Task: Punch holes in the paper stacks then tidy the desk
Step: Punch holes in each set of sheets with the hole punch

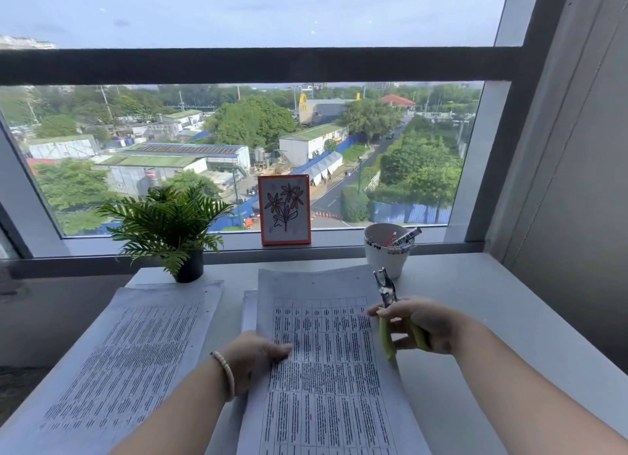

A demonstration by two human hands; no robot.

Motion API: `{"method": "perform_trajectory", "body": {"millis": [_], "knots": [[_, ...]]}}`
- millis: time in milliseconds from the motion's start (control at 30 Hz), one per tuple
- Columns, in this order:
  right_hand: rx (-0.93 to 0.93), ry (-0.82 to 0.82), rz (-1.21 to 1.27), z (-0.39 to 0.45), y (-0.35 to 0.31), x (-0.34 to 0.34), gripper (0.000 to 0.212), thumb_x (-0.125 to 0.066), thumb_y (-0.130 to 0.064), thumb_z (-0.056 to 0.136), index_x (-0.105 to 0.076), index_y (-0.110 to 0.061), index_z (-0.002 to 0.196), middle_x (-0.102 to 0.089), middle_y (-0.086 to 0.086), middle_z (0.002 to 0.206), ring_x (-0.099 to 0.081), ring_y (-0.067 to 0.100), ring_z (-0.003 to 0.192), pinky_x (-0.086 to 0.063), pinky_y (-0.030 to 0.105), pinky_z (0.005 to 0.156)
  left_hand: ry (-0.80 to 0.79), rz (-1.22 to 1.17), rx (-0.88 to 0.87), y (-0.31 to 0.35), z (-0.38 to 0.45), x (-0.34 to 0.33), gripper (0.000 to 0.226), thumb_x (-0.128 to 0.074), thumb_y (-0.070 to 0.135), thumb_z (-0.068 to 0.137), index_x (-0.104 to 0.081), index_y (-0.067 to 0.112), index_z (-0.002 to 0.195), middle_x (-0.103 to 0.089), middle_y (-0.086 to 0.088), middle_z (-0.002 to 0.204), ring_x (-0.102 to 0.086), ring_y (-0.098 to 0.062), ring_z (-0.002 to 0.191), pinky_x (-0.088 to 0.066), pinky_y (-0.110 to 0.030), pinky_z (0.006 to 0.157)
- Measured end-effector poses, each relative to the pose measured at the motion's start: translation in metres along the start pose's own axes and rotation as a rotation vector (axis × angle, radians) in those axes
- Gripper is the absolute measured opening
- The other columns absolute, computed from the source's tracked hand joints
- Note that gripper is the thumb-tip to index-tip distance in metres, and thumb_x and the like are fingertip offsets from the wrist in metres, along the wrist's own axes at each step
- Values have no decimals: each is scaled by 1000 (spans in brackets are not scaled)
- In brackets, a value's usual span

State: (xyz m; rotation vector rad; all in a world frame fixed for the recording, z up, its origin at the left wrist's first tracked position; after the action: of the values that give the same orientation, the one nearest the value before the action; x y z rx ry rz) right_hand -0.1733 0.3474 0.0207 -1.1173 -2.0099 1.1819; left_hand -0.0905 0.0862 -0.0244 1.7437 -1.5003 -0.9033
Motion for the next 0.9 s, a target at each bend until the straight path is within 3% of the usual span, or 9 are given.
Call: {"method": "perform_trajectory", "body": {"millis": [67,100,200,300,467,567,667,800,900], "knots": [[-13,100,-130,-4,-3,18,19,-54,-8,94,-59,-2,112,-64,14,91,-68,25,79,-56,40,67,3,-2,-2,0,2,5,23,-67,-3,81,-64,-17,99,-66,-29,99,-65,-36,85,-50,-50,91],[-26,165,-256,-7,-4,29,18,-55,-9,93,-57,-3,110,-64,15,93,-68,25,79,-55,38,66,-6,-8,3,0,3,7,19,-66,-2,81,-65,-15,96,-67,-28,94,-66,-35,80,-53,-48,86],[-113,279,-722,-16,-7,56,10,-55,-9,84,-59,-8,93,-62,12,79,-62,24,64,-51,32,54,-26,-29,24,-1,4,8,16,-64,-1,83,-64,-14,92,-67,-25,79,-67,-33,66,-59,-41,64],[-193,294,-950,-21,-8,63,11,-57,-12,74,-64,-11,82,-63,12,75,-59,25,62,-58,38,65,-39,-49,32,1,6,4,20,-64,0,83,-63,-15,96,-66,-26,84,-67,-33,69,-59,-42,64],[-235,273,-1068,-21,-8,54,10,-59,-13,76,-66,-13,83,-65,8,74,-59,22,59,-51,25,54,-64,-50,31,4,7,-8,41,-71,1,71,-60,-17,106,-65,-29,96,-67,-35,80,-58,-44,73],[-254,247,-1095,-20,-6,47,15,-60,-13,77,-69,-11,89,-65,7,75,-59,22,60,-47,20,45,-76,-54,12,4,6,-10,33,-64,-4,81,-58,-19,109,-64,-32,105,-66,-36,87,-56,-48,82],[-251,234,-1079,-19,-5,45,15,-58,-15,80,-69,-12,89,-65,5,75,-59,19,59,-45,18,41,-59,-48,-2,5,6,-9,34,-61,-8,83,-54,-23,113,-64,-32,103,-66,-36,85,-58,-47,77],[-241,202,-1033,-18,-1,48,20,-56,-12,78,-72,-13,90,-67,4,75,-60,18,61,-51,24,55,-61,-34,2,4,6,-7,37,-61,-8,84,-51,-23,116,-63,-33,106,-65,-37,90,-57,-48,79],[-233,164,-956,-18,2,49,19,-58,-7,81,-71,-13,93,-65,4,75,-60,19,64,-51,22,57,-66,-21,4,4,7,-8,37,-61,-7,84,-52,-21,117,-62,-34,111,-64,-41,99,-52,-52,88]]}}
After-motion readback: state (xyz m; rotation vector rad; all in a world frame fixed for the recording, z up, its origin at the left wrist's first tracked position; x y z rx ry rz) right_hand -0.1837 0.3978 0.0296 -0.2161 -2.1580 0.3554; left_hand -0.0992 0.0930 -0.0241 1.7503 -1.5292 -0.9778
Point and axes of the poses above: each hand's wrist, its own z-axis towards the middle knuckle, its own x-axis out of the back of the hand, y = z × x, the point moved 5 cm from there along z, towards the middle knuckle
